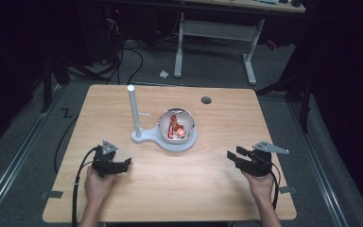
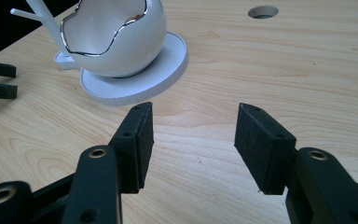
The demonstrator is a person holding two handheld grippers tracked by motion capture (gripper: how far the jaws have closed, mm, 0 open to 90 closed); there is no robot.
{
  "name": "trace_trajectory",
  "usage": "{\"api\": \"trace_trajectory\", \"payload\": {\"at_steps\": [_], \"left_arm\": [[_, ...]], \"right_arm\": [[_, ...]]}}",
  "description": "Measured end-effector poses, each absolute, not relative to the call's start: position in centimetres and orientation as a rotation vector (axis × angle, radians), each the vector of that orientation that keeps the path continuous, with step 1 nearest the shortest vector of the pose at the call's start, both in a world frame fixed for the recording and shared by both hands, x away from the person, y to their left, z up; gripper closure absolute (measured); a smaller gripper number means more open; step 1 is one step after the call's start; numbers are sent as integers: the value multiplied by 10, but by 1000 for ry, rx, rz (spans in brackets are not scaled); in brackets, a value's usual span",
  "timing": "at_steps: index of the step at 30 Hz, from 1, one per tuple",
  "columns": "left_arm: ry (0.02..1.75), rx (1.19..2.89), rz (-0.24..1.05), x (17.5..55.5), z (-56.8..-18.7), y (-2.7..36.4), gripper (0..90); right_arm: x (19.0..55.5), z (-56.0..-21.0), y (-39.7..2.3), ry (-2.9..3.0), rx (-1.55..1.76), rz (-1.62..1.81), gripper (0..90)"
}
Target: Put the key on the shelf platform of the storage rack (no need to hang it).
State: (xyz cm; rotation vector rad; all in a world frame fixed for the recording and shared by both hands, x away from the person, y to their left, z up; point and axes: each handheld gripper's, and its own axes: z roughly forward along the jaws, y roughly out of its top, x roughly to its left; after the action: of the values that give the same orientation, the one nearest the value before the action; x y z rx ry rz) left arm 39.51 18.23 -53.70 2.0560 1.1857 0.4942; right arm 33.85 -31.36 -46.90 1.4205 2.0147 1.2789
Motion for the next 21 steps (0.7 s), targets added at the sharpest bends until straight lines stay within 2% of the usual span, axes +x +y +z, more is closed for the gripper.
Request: {"api": "trace_trajectory", "payload": {"at_steps": [9,21], "left_arm": [[1185,2056,495,395,-537,182,185],[1185,2057,492,395,-537,182,185]], "right_arm": [[347,-489,-308,2024,1473,1247,482],[354,-499,-304,2020,1490,1224,495]]}}
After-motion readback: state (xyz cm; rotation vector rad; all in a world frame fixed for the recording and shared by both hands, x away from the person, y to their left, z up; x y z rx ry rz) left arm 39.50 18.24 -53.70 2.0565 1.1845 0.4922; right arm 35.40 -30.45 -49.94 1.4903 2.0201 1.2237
